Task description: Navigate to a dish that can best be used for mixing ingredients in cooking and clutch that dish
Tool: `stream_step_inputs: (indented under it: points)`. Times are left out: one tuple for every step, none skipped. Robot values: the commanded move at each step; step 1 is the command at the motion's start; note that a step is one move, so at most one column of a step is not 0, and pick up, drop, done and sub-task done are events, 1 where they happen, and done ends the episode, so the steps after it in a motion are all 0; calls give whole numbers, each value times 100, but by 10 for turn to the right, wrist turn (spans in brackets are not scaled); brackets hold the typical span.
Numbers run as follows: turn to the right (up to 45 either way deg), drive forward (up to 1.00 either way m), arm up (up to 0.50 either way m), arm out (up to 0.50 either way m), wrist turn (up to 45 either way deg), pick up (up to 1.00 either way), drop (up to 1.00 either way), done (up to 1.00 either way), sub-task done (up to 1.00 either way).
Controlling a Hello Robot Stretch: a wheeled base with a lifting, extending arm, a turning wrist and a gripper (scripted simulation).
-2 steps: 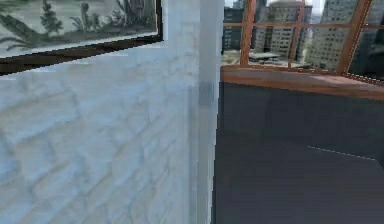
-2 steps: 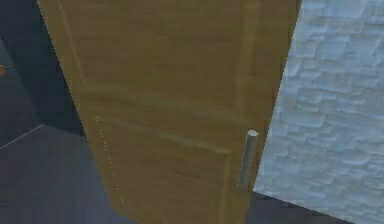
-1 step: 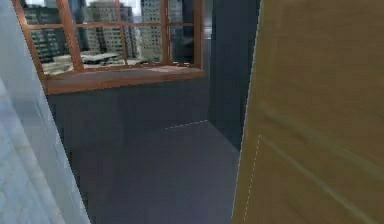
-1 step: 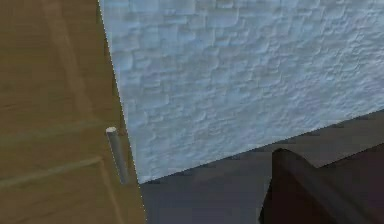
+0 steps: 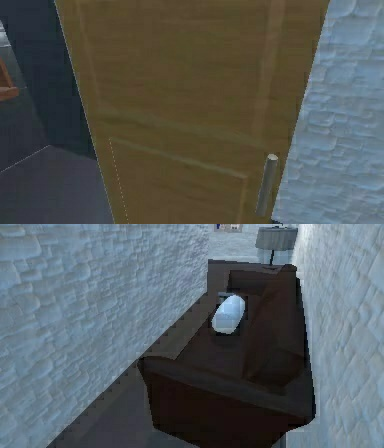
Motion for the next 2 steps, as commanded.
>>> stream_step_inputs:
  points:
    - [240,0,0,0,0,0,0,0,0]
    - [30,0,0,0,0,0,0,0,0]
